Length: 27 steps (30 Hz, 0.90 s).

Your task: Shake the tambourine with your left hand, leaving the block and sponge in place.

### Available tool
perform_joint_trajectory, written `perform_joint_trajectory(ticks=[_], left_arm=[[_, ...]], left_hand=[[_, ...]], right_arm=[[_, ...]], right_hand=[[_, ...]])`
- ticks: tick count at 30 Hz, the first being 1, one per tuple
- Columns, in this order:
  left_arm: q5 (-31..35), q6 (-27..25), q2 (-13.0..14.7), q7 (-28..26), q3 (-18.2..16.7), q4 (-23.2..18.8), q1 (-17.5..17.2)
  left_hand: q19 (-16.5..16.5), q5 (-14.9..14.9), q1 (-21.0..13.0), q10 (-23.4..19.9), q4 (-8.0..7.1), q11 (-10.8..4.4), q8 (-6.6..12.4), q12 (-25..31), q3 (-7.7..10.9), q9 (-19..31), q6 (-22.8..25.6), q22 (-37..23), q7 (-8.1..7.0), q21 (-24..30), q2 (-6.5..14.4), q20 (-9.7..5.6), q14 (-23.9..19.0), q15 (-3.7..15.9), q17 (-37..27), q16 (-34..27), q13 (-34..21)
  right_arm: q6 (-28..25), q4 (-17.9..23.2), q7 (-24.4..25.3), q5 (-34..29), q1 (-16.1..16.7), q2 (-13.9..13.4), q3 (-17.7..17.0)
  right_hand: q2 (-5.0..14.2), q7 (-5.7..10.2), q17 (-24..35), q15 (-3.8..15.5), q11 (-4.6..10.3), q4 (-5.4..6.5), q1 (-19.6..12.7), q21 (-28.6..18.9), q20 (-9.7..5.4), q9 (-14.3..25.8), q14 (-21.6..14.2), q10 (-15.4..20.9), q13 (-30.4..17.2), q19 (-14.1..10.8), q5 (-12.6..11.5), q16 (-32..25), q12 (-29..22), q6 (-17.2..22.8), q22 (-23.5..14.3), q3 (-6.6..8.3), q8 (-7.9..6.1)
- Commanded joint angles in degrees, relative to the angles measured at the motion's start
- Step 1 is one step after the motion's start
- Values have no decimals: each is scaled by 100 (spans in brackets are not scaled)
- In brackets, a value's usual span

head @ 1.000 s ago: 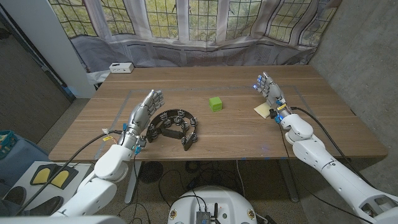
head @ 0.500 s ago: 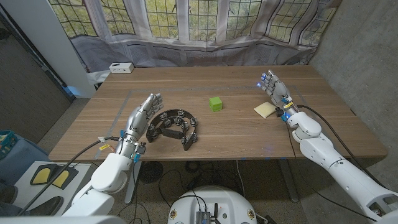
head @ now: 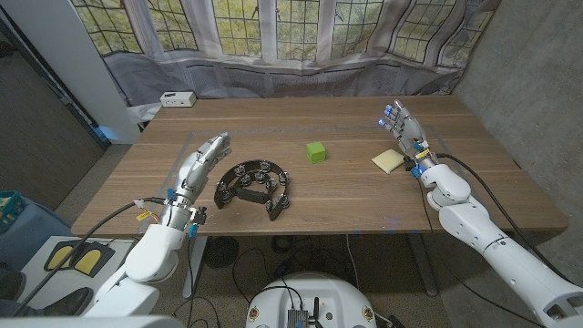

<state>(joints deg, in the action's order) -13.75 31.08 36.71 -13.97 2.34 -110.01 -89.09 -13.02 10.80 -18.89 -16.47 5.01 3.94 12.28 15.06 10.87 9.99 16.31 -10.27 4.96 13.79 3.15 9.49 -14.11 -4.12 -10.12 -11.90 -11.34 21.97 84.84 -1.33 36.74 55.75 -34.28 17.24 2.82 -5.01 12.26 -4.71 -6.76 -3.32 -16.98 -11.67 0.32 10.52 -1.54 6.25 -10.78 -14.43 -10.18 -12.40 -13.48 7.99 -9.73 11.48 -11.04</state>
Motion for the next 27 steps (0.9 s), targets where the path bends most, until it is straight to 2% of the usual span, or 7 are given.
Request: perform_joint_trajectory(ticks=[1, 7, 20, 27], left_arm=[[1377, 67, -419, -722, -342, 26, -71], [1954, -63, -442, -839, -539, -106, -125], [3022, -513, -580, -1137, -837, -541, -460], [3885, -896, -658, -1441, -956, -847, -635]], left_hand=[[-272, -12, -314, -356, 181, -83, 104, 83, 139, 35, 393, -13, -44, 23, 56, -42, -334, 65, -10, -64, -9], [-424, -11, -448, -521, 269, -142, 113, 103, 218, 36, 585, -14, -59, 41, 89, -51, -521, 111, -7, -75, -9], [-481, -20, -519, -574, 314, -170, 96, 95, 256, 37, 644, -15, -69, 37, 91, -40, -565, 150, -6, -55, -10], [-535, -34, -552, -641, 334, -190, 94, 100, 274, 38, 716, -16, -91, 39, 83, -36, -622, 173, -6, -51, -11]], right_arm=[[-52, 529, 423, -186, 346, -75, -71], [-93, 709, 595, -247, 469, -79, -101], [-180, 887, 649, -305, 567, -115, -83], [-242, 1046, 710, -310, 644, -161, -118]], right_hand=[[14, 1, 9, 14, -13, -36, -5, 16, 10, 9, -34, 33, -26, -63, -29, 14, 30, 56, -14, 27, -26], [22, -2, 3, 15, -19, -54, -28, 16, 7, 9, -31, 19, -26, -71, -32, 21, 42, 55, -14, 38, -23], [28, -13, 0, 9, -26, -73, -38, 19, 10, 9, -32, 10, -27, -79, -33, 27, 59, 58, -14, 44, -18], [29, -10, -1, 18, -28, -80, -40, 19, 9, 10, -37, 13, -27, -87, -33, 27, 63, 59, -14, 45, -16]])
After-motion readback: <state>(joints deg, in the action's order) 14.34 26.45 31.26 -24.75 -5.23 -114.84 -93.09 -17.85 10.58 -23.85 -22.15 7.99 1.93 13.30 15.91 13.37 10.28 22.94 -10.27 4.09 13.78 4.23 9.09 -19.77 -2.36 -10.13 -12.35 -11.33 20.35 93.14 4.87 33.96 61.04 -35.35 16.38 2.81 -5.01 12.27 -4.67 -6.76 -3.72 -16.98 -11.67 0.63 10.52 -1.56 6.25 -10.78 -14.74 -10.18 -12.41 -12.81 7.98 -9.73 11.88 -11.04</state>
